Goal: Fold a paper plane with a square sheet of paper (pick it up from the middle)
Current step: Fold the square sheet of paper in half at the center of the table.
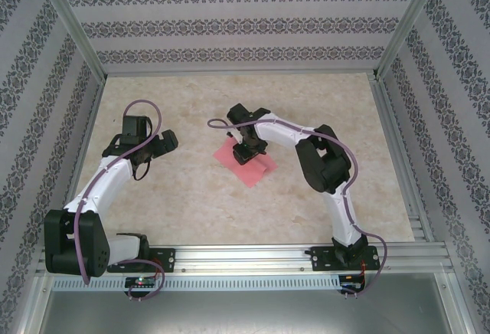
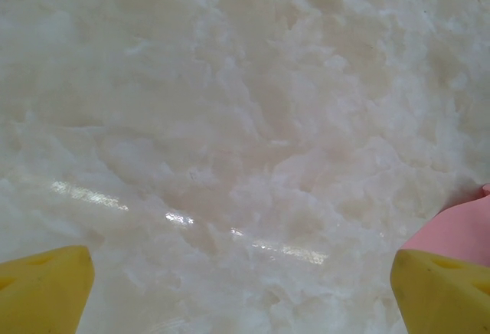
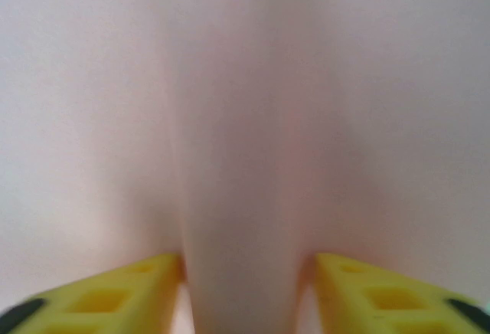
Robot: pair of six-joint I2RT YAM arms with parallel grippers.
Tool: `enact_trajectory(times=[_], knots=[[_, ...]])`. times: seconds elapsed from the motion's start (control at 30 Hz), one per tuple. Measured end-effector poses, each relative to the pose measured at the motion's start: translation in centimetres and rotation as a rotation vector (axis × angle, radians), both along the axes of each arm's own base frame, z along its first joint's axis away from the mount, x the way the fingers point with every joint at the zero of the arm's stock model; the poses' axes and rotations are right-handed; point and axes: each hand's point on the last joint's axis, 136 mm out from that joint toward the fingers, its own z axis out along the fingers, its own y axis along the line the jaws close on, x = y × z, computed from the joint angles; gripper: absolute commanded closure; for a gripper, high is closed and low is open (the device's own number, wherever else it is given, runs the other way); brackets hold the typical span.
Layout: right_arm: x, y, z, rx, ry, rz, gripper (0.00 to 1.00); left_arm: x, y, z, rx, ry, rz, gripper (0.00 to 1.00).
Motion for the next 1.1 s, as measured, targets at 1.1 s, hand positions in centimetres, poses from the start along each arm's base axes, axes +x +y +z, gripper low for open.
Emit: enact_trajectory(times=[1.1], knots=[[-0.6, 5.6, 3.4, 0.546, 0.026, -0.435, 0.36, -0.1, -8.9, -3.1, -0.266, 0.003, -0.176, 0.02]])
